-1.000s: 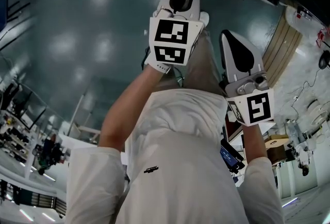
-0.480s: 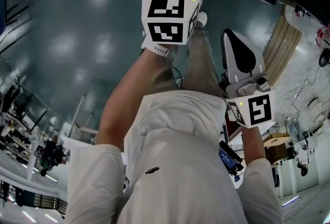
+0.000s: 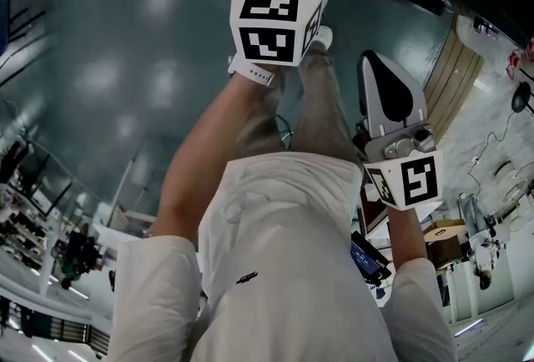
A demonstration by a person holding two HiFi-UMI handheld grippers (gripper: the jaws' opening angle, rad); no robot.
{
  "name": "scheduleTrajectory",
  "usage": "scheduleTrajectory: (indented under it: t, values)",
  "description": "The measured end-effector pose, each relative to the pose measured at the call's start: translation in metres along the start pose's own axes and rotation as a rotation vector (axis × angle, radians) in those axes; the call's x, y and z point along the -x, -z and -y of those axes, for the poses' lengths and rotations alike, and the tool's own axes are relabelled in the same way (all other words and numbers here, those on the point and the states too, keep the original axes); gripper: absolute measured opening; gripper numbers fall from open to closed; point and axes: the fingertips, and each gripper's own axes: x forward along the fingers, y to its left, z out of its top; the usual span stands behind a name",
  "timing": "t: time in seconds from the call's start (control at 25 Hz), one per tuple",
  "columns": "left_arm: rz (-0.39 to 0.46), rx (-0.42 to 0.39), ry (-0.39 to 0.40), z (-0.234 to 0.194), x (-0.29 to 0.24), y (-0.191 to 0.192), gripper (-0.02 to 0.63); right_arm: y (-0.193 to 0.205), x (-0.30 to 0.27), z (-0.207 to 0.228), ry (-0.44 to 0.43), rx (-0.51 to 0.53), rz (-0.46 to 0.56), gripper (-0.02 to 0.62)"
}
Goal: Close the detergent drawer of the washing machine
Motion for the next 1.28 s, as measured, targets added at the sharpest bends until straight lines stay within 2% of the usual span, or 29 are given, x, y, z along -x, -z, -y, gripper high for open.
scheduleTrajectory:
  t: [0.2, 0.4, 0.68, 0.92, 1.28]
  values:
    - [-0.006, -0.032, 0.032, -0.003, 0.002, 0.000, 0.020, -0.006, -0.003, -0.010, 0.008, 0.006, 0.016, 0.002]
    - [-0.043, -0.026, 0.037, 0.001, 0.001, 0.006, 0.019, -0.006, 0.004, -0.014, 0.018, 0.014, 0.025, 0.002]
    - [-0.050, -0.066, 0.044, 0.008, 0.032, 0.006, 0.018, -0.019, 0.018, -0.021, 0.028, 0.044, 0.041, 0.002]
    - [-0.036, -0.063, 0.038, 0.015, 0.070, -0.004, 0.018, -0.041, 0.029, -0.026, 0.030, 0.085, 0.054, 0.002]
    - [0.035, -0.035, 0.031, 0.008, 0.126, -0.034, 0.018, -0.080, 0.029, -0.034, 0.031, 0.156, 0.080, 0.002]
